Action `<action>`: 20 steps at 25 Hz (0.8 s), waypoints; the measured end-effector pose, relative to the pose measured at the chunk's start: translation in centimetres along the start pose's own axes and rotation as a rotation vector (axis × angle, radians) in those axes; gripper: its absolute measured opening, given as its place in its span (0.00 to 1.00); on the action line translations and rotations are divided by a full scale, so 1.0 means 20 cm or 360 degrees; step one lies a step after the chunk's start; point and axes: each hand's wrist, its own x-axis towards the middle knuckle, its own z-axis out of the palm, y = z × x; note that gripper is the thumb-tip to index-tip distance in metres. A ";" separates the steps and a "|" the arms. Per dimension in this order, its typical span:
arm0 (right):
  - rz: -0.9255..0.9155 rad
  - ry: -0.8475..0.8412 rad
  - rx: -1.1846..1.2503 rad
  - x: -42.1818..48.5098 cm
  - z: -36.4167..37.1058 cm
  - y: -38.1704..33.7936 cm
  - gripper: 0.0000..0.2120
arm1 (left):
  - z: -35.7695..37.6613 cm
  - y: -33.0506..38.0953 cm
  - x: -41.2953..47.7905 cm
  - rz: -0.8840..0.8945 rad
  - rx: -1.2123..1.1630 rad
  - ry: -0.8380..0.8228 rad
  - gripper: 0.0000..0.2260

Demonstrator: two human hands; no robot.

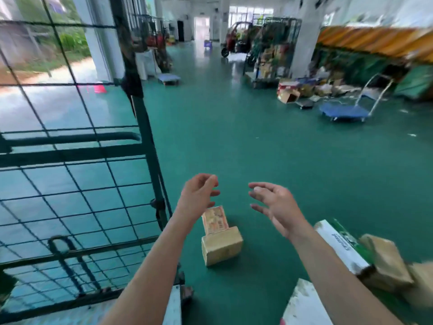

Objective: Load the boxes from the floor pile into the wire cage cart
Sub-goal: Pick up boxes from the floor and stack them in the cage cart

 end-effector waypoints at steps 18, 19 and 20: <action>0.0327 0.0737 0.0336 -0.01 -1.68 0.43 0.10 | 1.55 -0.23 0.14 -0.0283 0.0016 -0.0444 0.08; 0.0365 0.0797 0.0366 -0.02 -1.73 0.46 0.10 | 1.62 -0.25 0.17 -0.0297 0.0036 -0.0501 0.08; 0.0398 0.0855 0.0390 -0.02 -1.76 0.49 0.10 | 1.68 -0.26 0.20 -0.0303 0.0052 -0.0554 0.08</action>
